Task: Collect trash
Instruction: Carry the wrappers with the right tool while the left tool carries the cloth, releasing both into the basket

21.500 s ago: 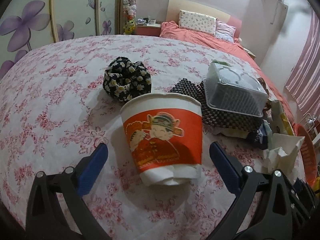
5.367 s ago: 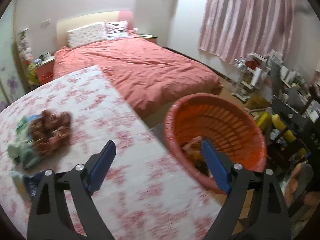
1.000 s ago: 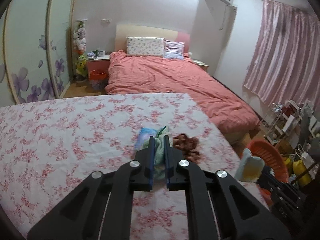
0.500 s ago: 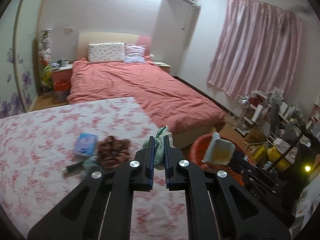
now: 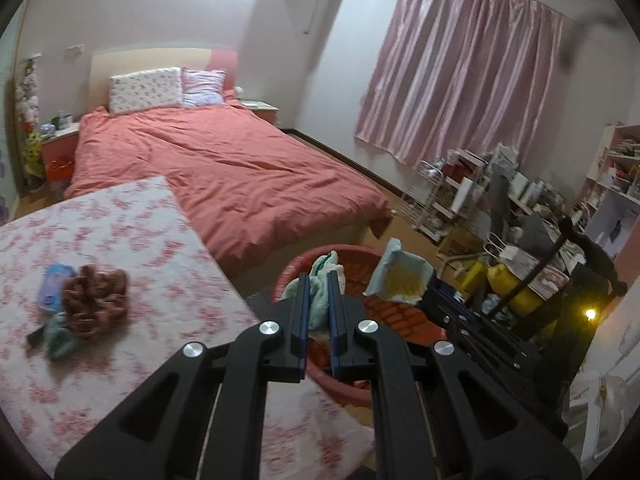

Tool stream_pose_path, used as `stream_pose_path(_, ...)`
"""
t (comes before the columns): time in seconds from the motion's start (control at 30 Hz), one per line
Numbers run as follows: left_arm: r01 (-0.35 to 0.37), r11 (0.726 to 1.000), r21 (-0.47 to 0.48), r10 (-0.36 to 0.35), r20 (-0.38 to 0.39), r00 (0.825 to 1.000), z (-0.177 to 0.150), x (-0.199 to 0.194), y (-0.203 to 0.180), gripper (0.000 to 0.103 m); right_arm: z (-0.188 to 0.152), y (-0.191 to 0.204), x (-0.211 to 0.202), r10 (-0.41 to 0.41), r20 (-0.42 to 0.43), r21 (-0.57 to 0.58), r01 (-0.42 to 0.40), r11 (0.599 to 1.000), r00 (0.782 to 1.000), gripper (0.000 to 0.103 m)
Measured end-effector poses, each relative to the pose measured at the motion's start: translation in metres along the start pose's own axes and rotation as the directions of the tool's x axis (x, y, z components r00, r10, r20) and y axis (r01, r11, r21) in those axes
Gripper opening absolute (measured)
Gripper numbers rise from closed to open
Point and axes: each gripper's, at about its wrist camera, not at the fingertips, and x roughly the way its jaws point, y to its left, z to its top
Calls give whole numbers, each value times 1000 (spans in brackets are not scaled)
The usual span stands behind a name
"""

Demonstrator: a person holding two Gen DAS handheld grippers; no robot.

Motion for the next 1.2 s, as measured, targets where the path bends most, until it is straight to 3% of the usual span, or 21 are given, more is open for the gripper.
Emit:
stream_pose_path(0.5,69,997,21,-66,-118,991,-16,82,-40,9,6,-47,23,-21,-14,109,22,994,1000,11)
stream_pose_path(0.63,57,998,17,-53,-153,987,-23,98,-39,16,4,-52,29,-4,-32,140,8,990,999,12)
stream_pose_path(0.7,45,999,11,-42,-166,985,-27,104,-35,28,4,-57,32,1,-42,146,5,989,999,16)
stream_pose_path(0.77,27,1000,3,-26,-171,985,-30,106,-29,39,1,-61,32,6,-52,158,2,987,999,34)
stream_pose_path(0.87,3,1000,-5,-4,-178,984,-34,105,-20,46,-1,-64,30,3,-53,163,5,987,999,50)
stream_pose_path(0.97,-36,999,2,36,-176,984,-38,99,-7,55,-2,-61,28,-10,-56,150,18,989,998,60)
stream_pose_path(1.2,-163,987,13,163,-152,975,-48,71,26,72,-2,-52,27,-17,-71,118,26,993,997,68)
